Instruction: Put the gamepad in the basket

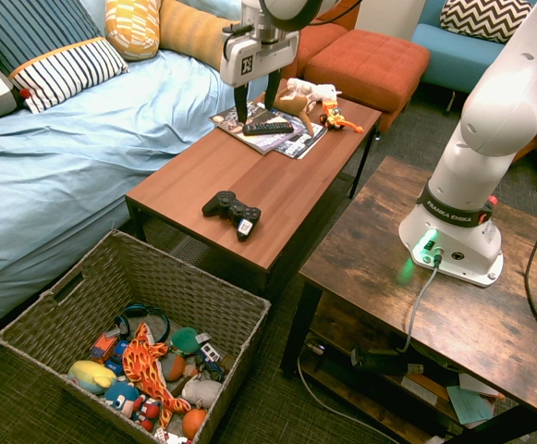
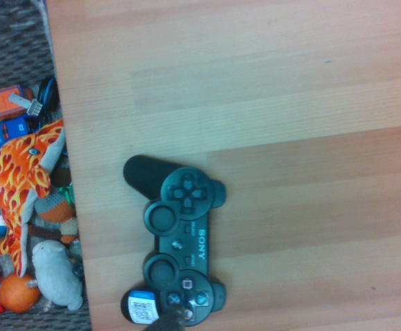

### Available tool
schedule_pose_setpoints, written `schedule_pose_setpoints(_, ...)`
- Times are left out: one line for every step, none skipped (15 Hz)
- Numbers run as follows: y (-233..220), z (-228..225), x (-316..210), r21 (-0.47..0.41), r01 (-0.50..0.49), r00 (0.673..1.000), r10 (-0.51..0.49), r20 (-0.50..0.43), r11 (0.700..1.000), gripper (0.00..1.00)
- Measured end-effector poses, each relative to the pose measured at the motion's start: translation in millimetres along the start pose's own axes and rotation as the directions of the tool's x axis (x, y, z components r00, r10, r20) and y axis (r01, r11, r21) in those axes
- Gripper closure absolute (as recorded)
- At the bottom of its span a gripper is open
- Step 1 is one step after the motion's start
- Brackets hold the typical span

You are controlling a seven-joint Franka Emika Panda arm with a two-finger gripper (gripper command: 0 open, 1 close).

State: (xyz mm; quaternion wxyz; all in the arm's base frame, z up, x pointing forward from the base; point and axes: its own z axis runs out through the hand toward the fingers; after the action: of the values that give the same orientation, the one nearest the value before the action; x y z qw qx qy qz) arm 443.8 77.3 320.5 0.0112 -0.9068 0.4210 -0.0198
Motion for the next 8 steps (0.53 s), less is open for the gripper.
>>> schedule_pose_setpoints(-6.3,14.0,-5.0,-0.016,0.000,1.000,0.000,0.002,1.000,0.00)
schedule_pose_setpoints(-12.4,29.5,-9.1,-0.031,-0.002,1.000,0.002,0.003,1.000,0.00)
schedule_pose_setpoints(-18.8,46.3,-11.8,-0.045,-0.002,1.000,0.002,0.009,0.999,0.00)
schedule_pose_setpoints(-24.8,60.4,-11.8,-0.057,0.001,1.000,0.000,0.016,0.998,0.00)
schedule_pose_setpoints(-31.3,73.3,-11.1,-0.067,0.006,1.000,-0.005,0.022,0.998,0.00)
schedule_pose_setpoints(-38.2,85.1,-10.7,-0.075,0.012,1.000,-0.009,0.028,0.997,0.00)
schedule_pose_setpoints(-45.5,95.1,-12.0,-0.079,0.020,0.999,-0.017,0.036,0.997,0.00)
schedule_pose_setpoints(-52.7,104.9,-15.1,-0.084,0.031,0.999,-0.027,0.043,0.996,0.00)
